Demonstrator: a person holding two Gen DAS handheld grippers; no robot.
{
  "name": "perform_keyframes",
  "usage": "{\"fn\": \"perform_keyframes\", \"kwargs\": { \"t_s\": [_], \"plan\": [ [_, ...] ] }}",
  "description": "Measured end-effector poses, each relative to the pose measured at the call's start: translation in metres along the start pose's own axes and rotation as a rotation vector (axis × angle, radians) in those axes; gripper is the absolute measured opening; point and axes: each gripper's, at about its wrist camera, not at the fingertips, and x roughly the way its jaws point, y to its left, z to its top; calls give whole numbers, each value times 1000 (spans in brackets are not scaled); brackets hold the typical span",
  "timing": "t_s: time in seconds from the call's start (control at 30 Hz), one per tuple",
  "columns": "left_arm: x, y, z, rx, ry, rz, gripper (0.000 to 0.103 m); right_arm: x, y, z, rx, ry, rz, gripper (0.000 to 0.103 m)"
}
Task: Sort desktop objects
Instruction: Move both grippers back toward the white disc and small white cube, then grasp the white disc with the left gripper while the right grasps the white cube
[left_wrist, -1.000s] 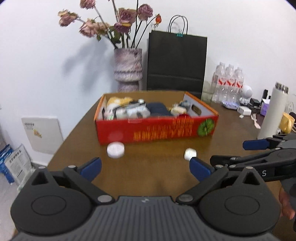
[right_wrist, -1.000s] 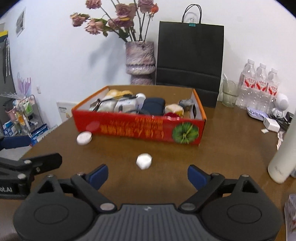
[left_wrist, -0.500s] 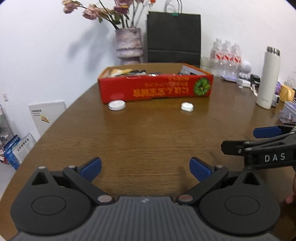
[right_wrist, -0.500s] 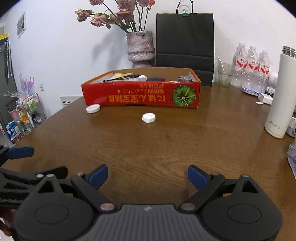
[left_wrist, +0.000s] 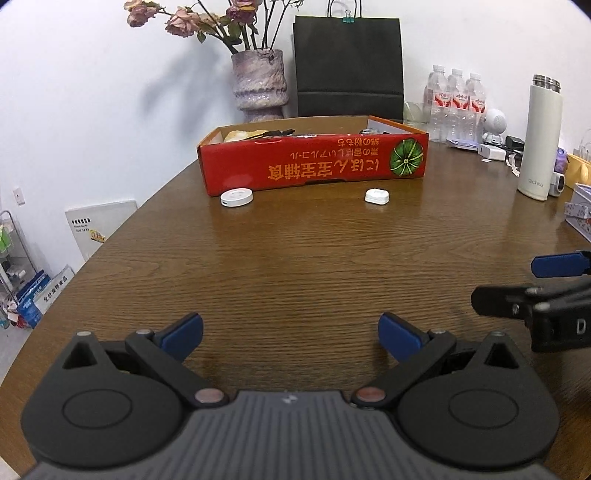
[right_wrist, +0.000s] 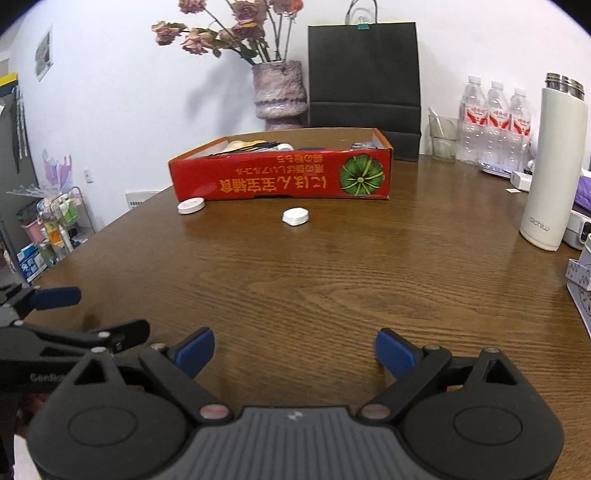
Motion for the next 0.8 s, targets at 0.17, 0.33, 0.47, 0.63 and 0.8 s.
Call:
{"fn": "perform_keyframes", "kwargs": {
  "t_s": [0.17,0.33,0.47,0.63,0.8],
  "plan": [
    [2,0,0,-1,4,5,103,1,6,-2,-23,10,-13,95],
    [6,2,8,0,39,-11,103,10,4,6,-20,39,-22,95],
    [15,16,30,-56,13,-49,103,25,0,22,-24,41,-22,94],
    [56,34,65,-63,-7,-10,103,59,1,48,-49,54,-1,84],
    [102,50,91,-85,11,-25,103,96,4,75,-69,74,12,62]
  ]
}}
